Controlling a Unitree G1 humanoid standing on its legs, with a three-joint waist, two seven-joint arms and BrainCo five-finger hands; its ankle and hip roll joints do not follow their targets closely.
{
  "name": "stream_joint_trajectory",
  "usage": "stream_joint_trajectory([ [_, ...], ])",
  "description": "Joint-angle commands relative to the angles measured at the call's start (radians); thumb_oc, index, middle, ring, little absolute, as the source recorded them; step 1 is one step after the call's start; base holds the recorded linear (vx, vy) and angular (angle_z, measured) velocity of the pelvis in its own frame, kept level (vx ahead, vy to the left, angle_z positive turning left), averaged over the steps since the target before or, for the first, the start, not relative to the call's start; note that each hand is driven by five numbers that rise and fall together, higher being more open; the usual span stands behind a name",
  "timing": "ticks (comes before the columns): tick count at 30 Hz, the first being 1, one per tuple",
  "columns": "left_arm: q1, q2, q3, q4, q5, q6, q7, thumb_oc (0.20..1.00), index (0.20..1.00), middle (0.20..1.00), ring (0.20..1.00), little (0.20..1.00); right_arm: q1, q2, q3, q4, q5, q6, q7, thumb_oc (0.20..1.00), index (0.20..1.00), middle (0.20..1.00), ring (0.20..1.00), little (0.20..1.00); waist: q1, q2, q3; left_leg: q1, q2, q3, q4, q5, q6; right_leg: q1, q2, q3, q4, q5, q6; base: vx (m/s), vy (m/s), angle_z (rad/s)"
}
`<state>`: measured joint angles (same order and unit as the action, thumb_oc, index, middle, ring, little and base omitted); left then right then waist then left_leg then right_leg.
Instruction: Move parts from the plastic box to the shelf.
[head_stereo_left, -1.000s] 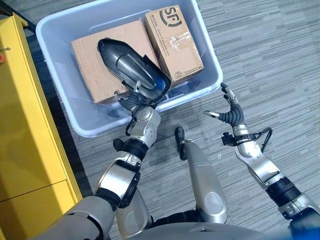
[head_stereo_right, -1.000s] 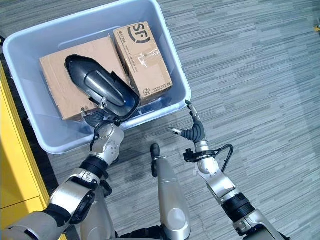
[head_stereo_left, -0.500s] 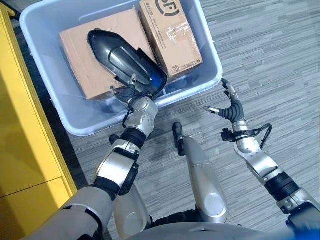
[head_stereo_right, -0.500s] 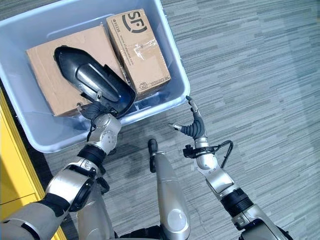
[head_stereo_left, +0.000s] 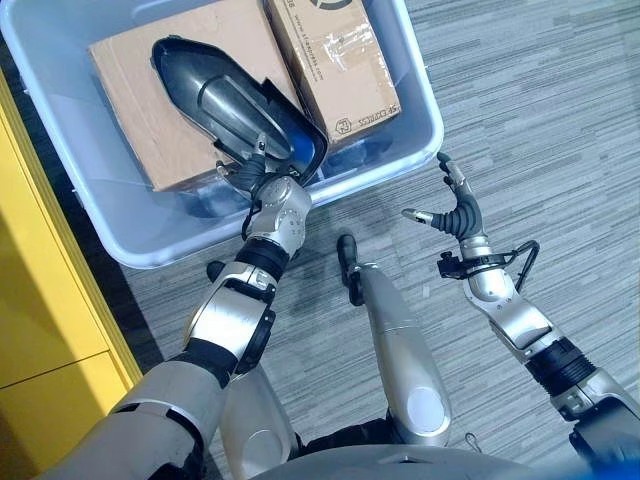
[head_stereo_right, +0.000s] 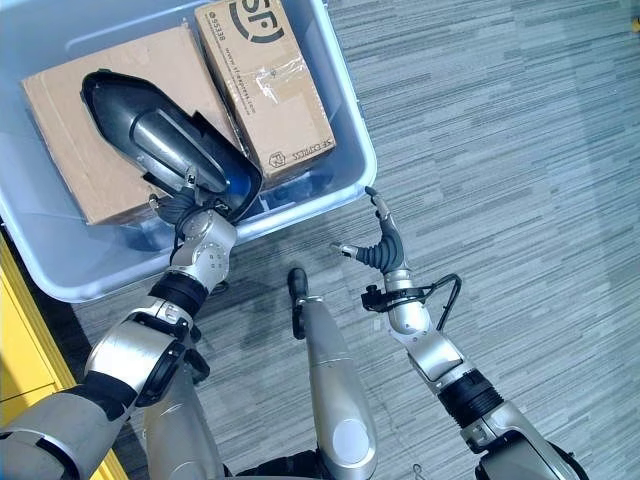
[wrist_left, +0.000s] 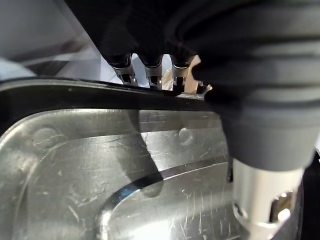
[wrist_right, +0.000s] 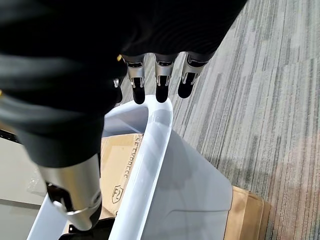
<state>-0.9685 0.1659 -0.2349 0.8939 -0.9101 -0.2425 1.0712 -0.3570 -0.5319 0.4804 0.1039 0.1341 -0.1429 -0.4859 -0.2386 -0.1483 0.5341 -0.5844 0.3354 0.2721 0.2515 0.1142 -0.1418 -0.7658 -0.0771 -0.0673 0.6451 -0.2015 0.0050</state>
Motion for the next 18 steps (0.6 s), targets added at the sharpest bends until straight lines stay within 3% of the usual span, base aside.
stream_joint_trajectory([
  [1, 0.003, -0.037, -0.002, 0.069, -0.058, 0.051, -0.042, 1.000, 1.000, 1.000, 1.000, 1.000, -0.020, 0.000, -0.009, -0.067, 0.003, -0.010, -0.018, 1.000, 1.000, 1.000, 1.000, 1.000, -0.027, -0.079, -0.014, -0.115, 0.033, -0.032, 0.248, -0.099, -0.011, 0.035, -0.009, -0.089, -0.138, 0.120, 0.042, 0.00, 0.000, 0.00],
  [8, -0.021, -0.020, 0.004, 0.098, -0.081, 0.057, -0.062, 1.000, 1.000, 1.000, 1.000, 1.000, -0.024, 0.000, -0.003, -0.076, 0.010, 0.002, -0.017, 1.000, 1.000, 1.000, 1.000, 1.000, -0.031, -0.093, -0.014, -0.147, 0.035, -0.040, 0.265, -0.111, -0.011, 0.007, -0.006, -0.091, -0.129, 0.127, 0.044, 0.00, -0.010, 0.00],
  [14, -0.028, -0.012, -0.015, 0.087, -0.006, 0.078, -0.102, 1.000, 1.000, 1.000, 1.000, 1.000, -0.015, 0.000, 0.005, -0.085, 0.018, 0.001, -0.023, 1.000, 1.000, 1.000, 1.000, 1.000, -0.033, -0.101, -0.014, -0.186, 0.032, -0.052, 0.293, -0.125, -0.005, -0.028, -0.004, -0.093, -0.107, 0.129, 0.043, 0.01, -0.030, 0.01],
  [15, -0.027, -0.013, -0.017, 0.083, -0.024, 0.076, -0.114, 0.580, 0.580, 0.580, 0.580, 0.580, -0.014, 0.002, 0.005, -0.084, 0.016, -0.003, -0.024, 1.000, 1.000, 1.000, 1.000, 1.000, -0.033, -0.101, -0.014, -0.188, 0.031, -0.052, 0.293, -0.126, -0.004, -0.030, -0.004, -0.092, -0.107, 0.129, 0.043, 0.00, 0.000, 0.00],
  [16, -0.026, -0.015, -0.018, 0.084, -0.033, 0.075, -0.119, 0.548, 0.548, 0.548, 0.548, 0.548, -0.014, 0.004, 0.005, -0.082, 0.014, -0.005, -0.025, 1.000, 1.000, 1.000, 1.000, 1.000, -0.034, -0.101, -0.014, -0.189, 0.031, -0.052, 0.294, -0.126, -0.004, -0.030, -0.004, -0.092, -0.107, 0.129, 0.043, 0.00, 0.000, 0.00],
  [17, -0.024, -0.021, -0.018, 0.083, -0.049, 0.066, -0.124, 0.294, 0.294, 0.294, 0.294, 0.294, -0.014, 0.007, 0.006, -0.079, 0.013, -0.006, -0.029, 1.000, 1.000, 1.000, 1.000, 1.000, -0.033, -0.101, -0.014, -0.191, 0.031, -0.052, 0.296, -0.128, -0.004, -0.032, -0.005, -0.092, -0.104, 0.129, 0.043, 0.00, 0.000, 0.00],
  [18, -0.023, -0.024, -0.019, 0.081, -0.062, 0.061, -0.123, 0.200, 0.200, 0.200, 0.200, 0.200, -0.015, 0.007, 0.005, -0.079, 0.015, -0.006, -0.029, 1.000, 1.000, 1.000, 1.000, 1.000, -0.033, -0.101, -0.014, -0.192, 0.031, -0.052, 0.297, -0.130, -0.003, -0.034, -0.006, -0.092, -0.103, 0.128, 0.043, 0.00, 0.000, 0.00],
])
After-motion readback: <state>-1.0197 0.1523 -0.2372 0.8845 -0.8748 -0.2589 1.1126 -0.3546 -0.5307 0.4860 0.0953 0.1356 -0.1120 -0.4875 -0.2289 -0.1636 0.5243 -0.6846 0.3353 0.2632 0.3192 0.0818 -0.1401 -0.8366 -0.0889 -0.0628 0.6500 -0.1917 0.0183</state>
